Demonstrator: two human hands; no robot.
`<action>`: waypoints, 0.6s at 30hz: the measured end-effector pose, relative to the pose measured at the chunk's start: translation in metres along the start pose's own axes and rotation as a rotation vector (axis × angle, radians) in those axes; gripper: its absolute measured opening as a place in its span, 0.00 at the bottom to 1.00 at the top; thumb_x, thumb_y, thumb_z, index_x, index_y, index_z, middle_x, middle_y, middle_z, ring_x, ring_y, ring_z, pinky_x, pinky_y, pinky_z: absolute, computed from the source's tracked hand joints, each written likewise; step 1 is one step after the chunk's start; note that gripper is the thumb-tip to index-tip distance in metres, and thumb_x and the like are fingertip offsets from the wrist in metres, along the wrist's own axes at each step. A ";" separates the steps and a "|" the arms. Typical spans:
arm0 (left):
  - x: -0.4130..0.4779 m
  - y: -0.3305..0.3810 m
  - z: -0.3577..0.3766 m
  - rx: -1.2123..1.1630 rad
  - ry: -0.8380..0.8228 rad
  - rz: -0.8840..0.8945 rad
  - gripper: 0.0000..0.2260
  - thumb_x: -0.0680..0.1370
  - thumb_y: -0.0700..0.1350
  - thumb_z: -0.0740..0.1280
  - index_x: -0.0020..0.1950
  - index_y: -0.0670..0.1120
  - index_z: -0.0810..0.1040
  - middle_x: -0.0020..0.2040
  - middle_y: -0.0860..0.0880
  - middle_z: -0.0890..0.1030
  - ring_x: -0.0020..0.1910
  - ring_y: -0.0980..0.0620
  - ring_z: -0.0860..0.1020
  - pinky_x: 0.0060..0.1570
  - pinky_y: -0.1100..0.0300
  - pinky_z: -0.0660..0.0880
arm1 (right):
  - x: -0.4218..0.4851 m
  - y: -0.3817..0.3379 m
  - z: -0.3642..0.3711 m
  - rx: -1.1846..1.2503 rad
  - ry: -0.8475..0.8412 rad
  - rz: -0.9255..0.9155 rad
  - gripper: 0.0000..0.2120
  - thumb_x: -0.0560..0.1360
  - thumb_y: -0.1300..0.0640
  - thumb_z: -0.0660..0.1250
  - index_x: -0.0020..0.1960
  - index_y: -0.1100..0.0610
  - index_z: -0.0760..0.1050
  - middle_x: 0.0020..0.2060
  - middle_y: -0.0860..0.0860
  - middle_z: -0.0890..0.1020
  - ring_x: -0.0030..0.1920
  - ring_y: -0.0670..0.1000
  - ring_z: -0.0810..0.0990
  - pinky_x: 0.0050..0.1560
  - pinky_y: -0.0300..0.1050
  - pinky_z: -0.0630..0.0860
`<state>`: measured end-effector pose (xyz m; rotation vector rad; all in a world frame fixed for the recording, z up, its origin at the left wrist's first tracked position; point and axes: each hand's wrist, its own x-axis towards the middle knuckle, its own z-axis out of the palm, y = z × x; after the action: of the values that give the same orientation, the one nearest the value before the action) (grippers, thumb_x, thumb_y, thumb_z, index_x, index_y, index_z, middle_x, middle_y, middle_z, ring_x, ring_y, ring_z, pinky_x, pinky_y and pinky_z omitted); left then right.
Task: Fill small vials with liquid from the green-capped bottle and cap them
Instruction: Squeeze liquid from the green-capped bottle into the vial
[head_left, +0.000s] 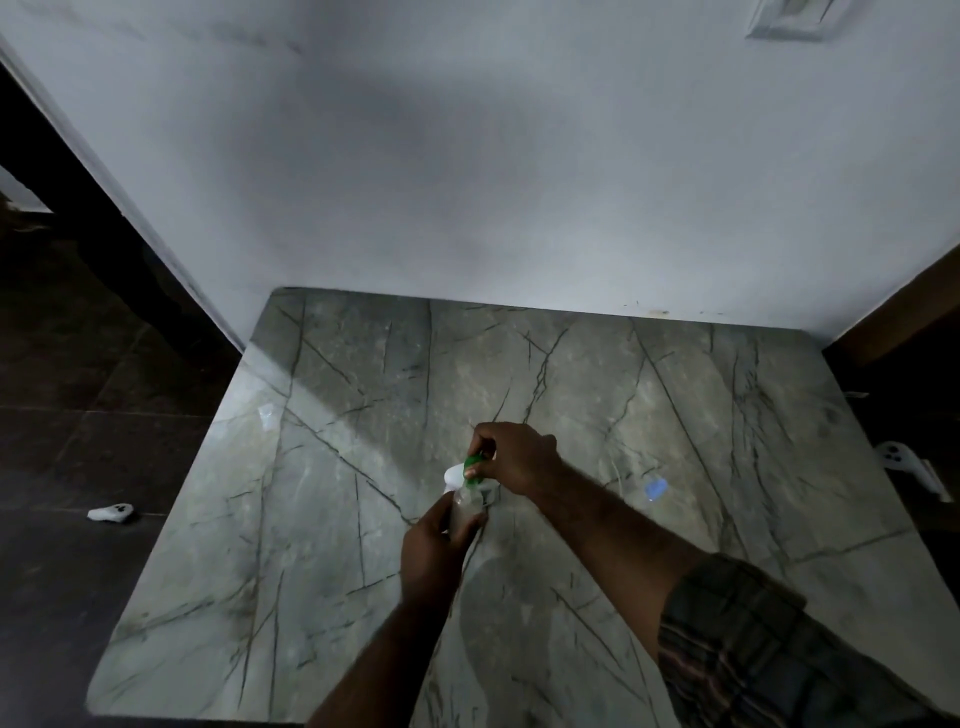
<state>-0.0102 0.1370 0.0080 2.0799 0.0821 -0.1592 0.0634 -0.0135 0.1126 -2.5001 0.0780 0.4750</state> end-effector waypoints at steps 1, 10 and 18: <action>-0.001 -0.002 0.001 0.006 -0.005 -0.001 0.23 0.74 0.58 0.71 0.67 0.53 0.77 0.55 0.56 0.85 0.49 0.64 0.81 0.50 0.68 0.79 | -0.001 0.000 0.001 0.011 -0.013 -0.002 0.11 0.70 0.50 0.76 0.50 0.51 0.79 0.50 0.47 0.84 0.55 0.51 0.81 0.64 0.59 0.69; 0.000 -0.002 0.000 -0.015 -0.008 -0.011 0.24 0.73 0.58 0.72 0.67 0.53 0.76 0.55 0.58 0.84 0.49 0.65 0.81 0.48 0.72 0.77 | -0.001 -0.001 -0.004 0.005 -0.026 -0.016 0.12 0.70 0.50 0.76 0.51 0.51 0.79 0.50 0.46 0.84 0.55 0.50 0.80 0.64 0.59 0.69; 0.003 -0.001 -0.002 0.009 0.015 0.008 0.25 0.73 0.58 0.72 0.68 0.52 0.76 0.56 0.57 0.84 0.50 0.63 0.81 0.49 0.71 0.77 | 0.005 -0.002 -0.006 -0.048 0.009 -0.036 0.12 0.68 0.48 0.76 0.49 0.49 0.80 0.47 0.44 0.84 0.52 0.47 0.80 0.60 0.54 0.65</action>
<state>-0.0072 0.1392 0.0081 2.0900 0.0822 -0.1388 0.0705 -0.0153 0.1161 -2.5462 0.0254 0.4557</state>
